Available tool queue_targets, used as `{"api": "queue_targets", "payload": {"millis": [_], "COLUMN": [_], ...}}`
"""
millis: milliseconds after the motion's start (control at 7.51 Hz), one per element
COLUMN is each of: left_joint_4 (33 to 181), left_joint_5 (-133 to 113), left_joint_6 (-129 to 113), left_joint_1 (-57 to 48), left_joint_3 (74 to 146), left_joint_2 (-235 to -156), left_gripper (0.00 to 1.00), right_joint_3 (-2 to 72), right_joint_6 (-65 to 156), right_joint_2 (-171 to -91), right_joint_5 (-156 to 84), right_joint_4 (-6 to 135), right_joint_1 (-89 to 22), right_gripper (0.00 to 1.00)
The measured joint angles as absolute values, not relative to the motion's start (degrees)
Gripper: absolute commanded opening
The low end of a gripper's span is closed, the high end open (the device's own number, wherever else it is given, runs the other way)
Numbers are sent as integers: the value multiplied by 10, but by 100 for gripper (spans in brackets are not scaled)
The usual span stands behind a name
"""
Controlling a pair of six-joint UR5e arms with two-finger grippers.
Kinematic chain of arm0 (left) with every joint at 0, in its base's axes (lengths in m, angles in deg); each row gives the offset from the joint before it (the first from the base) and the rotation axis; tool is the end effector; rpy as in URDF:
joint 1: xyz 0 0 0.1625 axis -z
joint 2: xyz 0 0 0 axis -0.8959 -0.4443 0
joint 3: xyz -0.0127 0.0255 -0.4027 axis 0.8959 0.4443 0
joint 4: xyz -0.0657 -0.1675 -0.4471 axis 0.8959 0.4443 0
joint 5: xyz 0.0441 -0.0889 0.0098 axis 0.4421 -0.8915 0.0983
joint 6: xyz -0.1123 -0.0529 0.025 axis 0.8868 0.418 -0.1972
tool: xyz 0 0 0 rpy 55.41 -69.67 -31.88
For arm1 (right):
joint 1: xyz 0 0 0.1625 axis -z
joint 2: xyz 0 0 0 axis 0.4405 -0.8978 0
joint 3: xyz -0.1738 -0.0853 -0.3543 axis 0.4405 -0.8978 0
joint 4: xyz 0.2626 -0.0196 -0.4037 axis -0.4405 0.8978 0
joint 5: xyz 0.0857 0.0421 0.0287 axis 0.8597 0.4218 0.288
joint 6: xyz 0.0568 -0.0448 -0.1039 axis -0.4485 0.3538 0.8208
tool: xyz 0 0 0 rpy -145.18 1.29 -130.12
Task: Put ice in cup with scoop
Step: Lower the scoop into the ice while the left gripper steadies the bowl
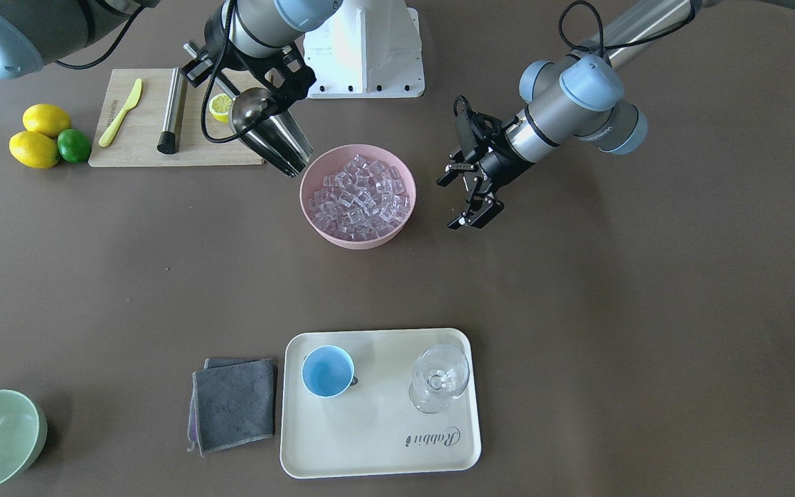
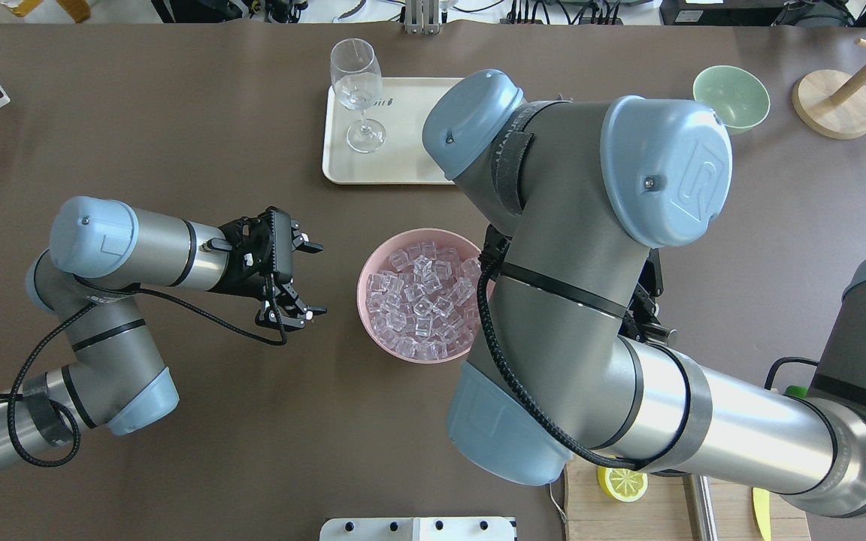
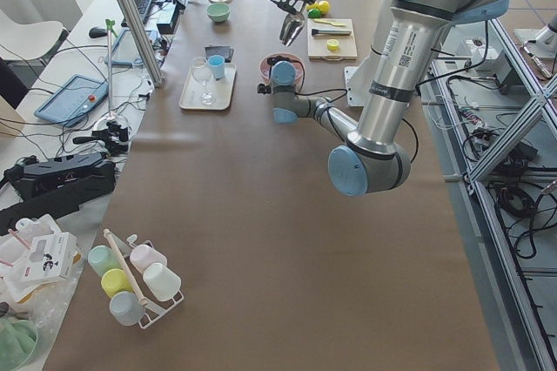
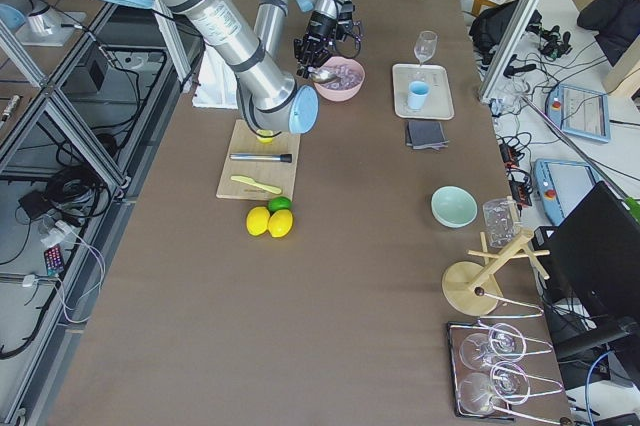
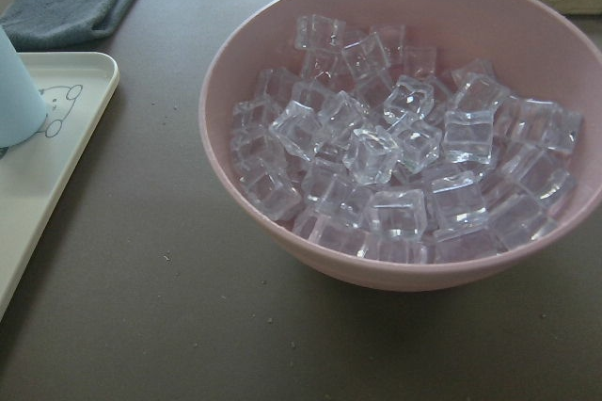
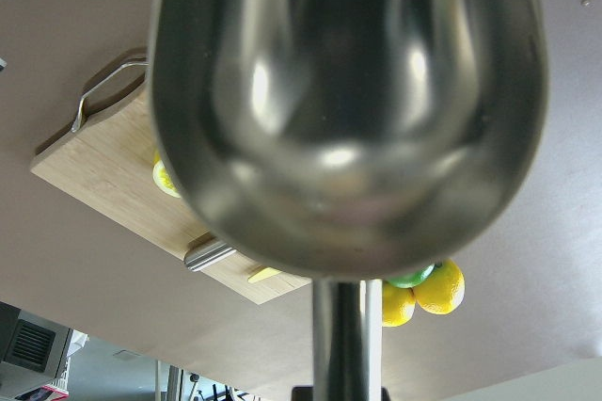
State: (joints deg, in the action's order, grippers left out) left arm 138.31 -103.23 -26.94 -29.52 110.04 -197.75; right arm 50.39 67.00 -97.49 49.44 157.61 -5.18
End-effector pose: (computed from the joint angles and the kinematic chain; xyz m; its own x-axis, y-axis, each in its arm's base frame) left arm 0.5406 -0.4632 0.2797 0.1583 0.9874 0.0036 -0.1494 0.0203 0.9886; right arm -0.4208 -0.3651 0.0923 0.4545 -0.8297 0.3241 0.8892 0.4439 -0.1107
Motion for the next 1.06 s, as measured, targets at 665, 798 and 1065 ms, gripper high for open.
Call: {"api": "queue_targets", "payload": {"millis": [665, 798, 1065], "left_joint_4": [1383, 1382, 1382], "left_joint_5": [-1034, -1034, -1039], "left_joint_6": [-269, -269, -269], "left_joint_1": [-295, -295, -293], "left_joint_3": [1114, 1117, 1124], "left_joint_2": [-1959, -1958, -1956], "left_gripper": [98, 98, 98], "right_joint_3": [436, 402, 370], "right_joint_6": [658, 658, 659], "right_joint_2": [-935, -908, -885], "right_joint_5": [503, 504, 508], "right_joint_4": [1585, 1586, 1585], "right_joint_1": [-52, -52, -45], "right_gripper": [0, 0, 0]}}
